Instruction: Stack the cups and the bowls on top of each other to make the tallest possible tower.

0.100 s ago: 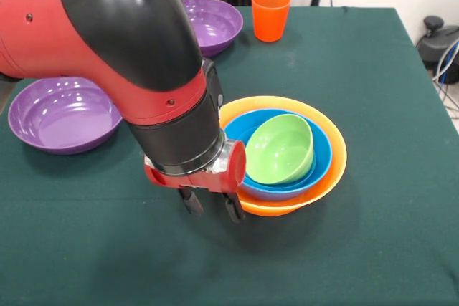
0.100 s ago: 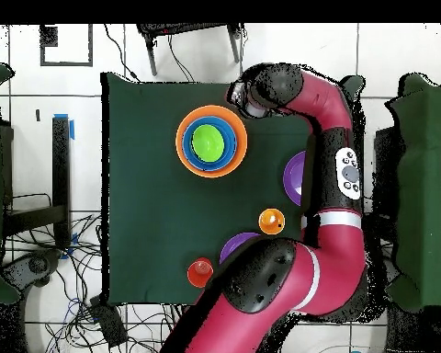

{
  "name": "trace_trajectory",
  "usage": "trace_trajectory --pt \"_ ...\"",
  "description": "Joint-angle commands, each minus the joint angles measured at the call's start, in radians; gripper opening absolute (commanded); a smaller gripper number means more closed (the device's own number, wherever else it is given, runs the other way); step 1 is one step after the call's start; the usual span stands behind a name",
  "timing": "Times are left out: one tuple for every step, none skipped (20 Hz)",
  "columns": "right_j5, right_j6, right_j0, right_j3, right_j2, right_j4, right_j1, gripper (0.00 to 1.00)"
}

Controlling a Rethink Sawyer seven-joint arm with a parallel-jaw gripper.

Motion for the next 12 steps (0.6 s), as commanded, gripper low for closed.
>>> trace_trajectory --pt "0.113 -0.278 0.004 0.022 0.041 -0.025 -0.067 1.0" --pt "0.121 -0.276 0.004 0.027 0.037 -0.027 -0.079 1.0" --pt "0.118 -0.275 0.006 0.026 0.034 -0.031 -0.079 1.0" --pt "0.115 -0.274 0.008 0.025 0.031 -0.035 -0.078 1.0" --pt "0.104 -0.274 0.008 0.025 0.032 -0.038 -0.072 1.0" --pt "0.095 -0.276 0.007 0.024 0.034 -0.038 -0.063 1.0" --pt "0.085 -0.277 0.003 0.029 0.039 -0.036 -0.057 1.0" --pt "0.075 -0.279 -0.001 0.033 0.043 -0.033 -0.05 1.0" --pt "0.072 -0.281 -0.006 0.032 0.049 -0.027 -0.043 1.0" --pt "0.074 -0.284 -0.009 0.029 0.052 -0.025 -0.037 1.0" --pt "0.079 -0.29 -0.013 0.022 0.053 -0.026 -0.03 1.0" --pt "0.077 -0.295 -0.019 0.029 0.052 -0.028 -0.031 1.0"
